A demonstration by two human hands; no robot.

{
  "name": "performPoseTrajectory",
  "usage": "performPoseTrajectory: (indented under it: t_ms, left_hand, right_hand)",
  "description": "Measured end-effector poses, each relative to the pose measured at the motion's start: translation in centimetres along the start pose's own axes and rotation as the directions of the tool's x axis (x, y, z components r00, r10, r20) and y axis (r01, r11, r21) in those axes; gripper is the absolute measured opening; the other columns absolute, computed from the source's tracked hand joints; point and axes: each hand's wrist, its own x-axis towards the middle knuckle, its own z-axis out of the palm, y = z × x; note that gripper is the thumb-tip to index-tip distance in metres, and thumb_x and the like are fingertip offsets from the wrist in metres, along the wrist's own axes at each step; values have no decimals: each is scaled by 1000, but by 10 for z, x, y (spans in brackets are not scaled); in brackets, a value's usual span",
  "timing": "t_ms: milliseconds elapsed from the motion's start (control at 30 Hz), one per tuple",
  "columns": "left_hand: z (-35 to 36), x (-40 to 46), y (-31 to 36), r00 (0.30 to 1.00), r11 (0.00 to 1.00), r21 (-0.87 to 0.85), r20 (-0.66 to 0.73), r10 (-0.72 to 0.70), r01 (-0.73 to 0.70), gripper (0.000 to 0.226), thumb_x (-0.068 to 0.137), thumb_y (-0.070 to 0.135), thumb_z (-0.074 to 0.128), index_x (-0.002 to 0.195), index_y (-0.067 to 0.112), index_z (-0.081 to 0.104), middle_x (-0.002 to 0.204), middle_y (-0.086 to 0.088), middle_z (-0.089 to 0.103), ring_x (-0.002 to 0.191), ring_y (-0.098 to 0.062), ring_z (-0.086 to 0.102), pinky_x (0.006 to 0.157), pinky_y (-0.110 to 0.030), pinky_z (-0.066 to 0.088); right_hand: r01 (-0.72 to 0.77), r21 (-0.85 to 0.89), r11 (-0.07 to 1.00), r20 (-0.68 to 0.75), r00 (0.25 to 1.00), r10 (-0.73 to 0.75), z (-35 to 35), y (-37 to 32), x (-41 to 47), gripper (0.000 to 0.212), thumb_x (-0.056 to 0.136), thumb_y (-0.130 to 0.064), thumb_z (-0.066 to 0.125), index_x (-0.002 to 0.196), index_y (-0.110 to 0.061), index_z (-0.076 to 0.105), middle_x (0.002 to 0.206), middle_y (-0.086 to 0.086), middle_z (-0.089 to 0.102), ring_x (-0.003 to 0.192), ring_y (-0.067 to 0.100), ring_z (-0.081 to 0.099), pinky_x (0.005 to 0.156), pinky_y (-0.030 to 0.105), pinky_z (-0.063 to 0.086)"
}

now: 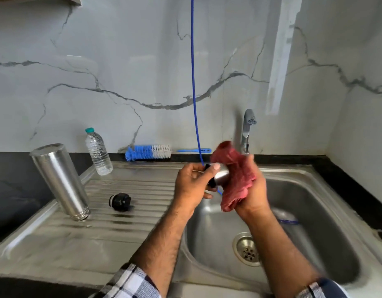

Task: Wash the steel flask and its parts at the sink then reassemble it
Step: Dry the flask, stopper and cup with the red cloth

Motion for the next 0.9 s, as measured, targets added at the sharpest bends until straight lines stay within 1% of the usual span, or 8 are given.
performPoseTrajectory:
  t_ms: [67, 133, 200, 267, 467, 533, 633, 900]
  left_hand:
    - [4, -2, -2, 999, 999, -21, -13, -35, 35, 48, 87, 50, 83, 90, 4, 69, 78, -19, 75, 63, -28, 74, 56, -35, 57]
    - [7, -8, -1, 997, 996, -64, 51, -57, 61, 45, 89, 53, 78, 83, 9, 77, 72, -15, 73, 64, -22, 70, 66, -38, 58]
    - [6, -14, 4, 975, 978, -154, 193, -106, 137, 37, 95, 47, 73, 99, 11, 81, 89, -13, 80, 75, -23, 75, 66, -38, 61]
    - [-1, -16, 7, 940, 962, -194, 320, -121, 190, 38, 94, 42, 73, 117, 13, 79, 111, -18, 79, 92, -27, 76, 74, -43, 64]
    - [-19, 0, -5, 919, 972, -7, 326, 223, -234, 46, 81, 14, 87, 125, 20, 74, 114, -12, 80, 102, -22, 75, 96, -41, 59]
    - [-24, 2, -8, 873, 914, 156, 391, 292, -375, 62, 76, 12, 92, 132, 29, 70, 116, -1, 79, 106, -13, 75, 98, -35, 60]
    - [-27, -1, -7, 838, 853, 250, 441, 322, -459, 68, 76, 22, 95, 137, 32, 68, 121, 8, 76, 111, -7, 72, 95, -32, 62]
    - [-20, -2, -6, 866, 866, 265, 399, 301, -423, 44, 81, 41, 82, 121, 28, 71, 107, 1, 73, 94, -9, 68, 82, -26, 58]
  right_hand:
    - [210, -371, 904, 17, 976, -219, 5, 16, -2, 45, 105, -55, 50, 118, -19, 74, 104, 8, 78, 83, 18, 72, 80, 39, 58]
    - [408, -727, 551, 105, 861, -498, 2, 23, -4, 31, 109, -46, 49, 109, -24, 71, 98, -3, 76, 88, 15, 73, 79, 37, 59]
    - [463, -851, 247, 214, 736, -642, 0, 16, -5, 24, 109, -40, 50, 107, -25, 70, 95, -9, 70, 88, 13, 69, 78, 36, 56]
    - [505, -848, 160, 287, 691, -663, 0, 10, -7, 19, 107, -35, 52, 107, -24, 68, 94, -10, 65, 87, 12, 65, 76, 34, 53]
    - [308, -880, 362, 124, 885, -450, -2, 11, 1, 34, 104, -52, 48, 89, -26, 65, 76, -4, 70, 75, 16, 68, 73, 43, 57]
    - [45, -799, 600, -66, 985, -162, -3, 3, 8, 43, 99, -55, 53, 89, -19, 74, 82, 3, 77, 84, 24, 73, 88, 54, 58]
    - [-319, -449, 834, -112, 947, 302, -4, -9, 7, 56, 97, -60, 57, 113, -12, 81, 110, 19, 79, 107, 35, 76, 107, 55, 54]
    - [-145, -721, 677, -176, 984, 24, 4, -19, -7, 54, 92, -70, 57, 90, -22, 81, 81, 3, 81, 85, 24, 79, 87, 44, 59]
